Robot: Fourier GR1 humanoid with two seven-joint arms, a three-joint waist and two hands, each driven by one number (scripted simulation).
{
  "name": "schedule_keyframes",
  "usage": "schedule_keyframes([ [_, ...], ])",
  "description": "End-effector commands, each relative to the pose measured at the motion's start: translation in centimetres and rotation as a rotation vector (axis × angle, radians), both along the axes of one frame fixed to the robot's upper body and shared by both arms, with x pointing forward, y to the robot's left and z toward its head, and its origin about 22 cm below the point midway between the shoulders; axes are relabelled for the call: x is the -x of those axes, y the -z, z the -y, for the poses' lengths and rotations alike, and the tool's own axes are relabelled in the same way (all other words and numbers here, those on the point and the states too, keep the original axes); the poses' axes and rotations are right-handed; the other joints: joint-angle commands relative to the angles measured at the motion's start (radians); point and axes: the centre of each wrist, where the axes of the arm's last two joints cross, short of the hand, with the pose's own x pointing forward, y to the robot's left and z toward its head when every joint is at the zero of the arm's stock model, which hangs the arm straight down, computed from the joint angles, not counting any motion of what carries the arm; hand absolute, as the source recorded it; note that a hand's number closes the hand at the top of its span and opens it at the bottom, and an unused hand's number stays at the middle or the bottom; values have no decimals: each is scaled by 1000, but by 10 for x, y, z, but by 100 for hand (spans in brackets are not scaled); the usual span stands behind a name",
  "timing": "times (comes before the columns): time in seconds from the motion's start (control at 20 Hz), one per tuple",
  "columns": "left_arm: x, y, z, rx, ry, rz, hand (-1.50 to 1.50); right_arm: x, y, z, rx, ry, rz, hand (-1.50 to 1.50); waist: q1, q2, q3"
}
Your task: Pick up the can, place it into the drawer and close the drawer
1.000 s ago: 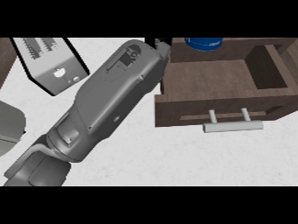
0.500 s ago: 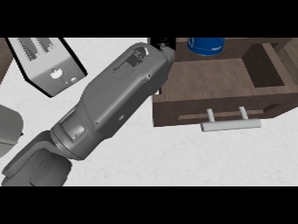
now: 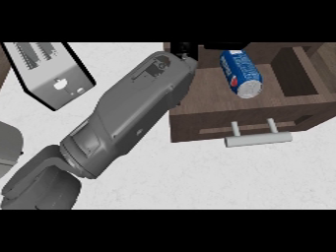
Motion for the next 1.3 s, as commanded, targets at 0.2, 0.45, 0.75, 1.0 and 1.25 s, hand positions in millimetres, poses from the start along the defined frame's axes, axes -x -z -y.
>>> schedule_keyframes([
  [0.2, -1, 23, -8, -14, -47, 5, -150, -1, 9, -2, 1, -1, 0, -150, 3, 1, 0],
  [0.45, 0, 13, -1, -5, -67, 30, -150, -5, 3, 1, 1, -5, 12, -150, -11, 3, 0],
  [0.75, -1, 13, -3, 36, -51, 26, -150, 0, -18, 0, 221, 8, 98, -150, 2, 1, 0],
  [1.0, 3, 14, -1, 79, -49, 61, -150, -11, -37, -11, 361, -47, 192, -150, 3, 3, -1],
  [1.25, 0, 3, 1, 81, -49, 117, -150, -19, -56, -37, 478, -63, 248, -150, 19, 4, -2],
])
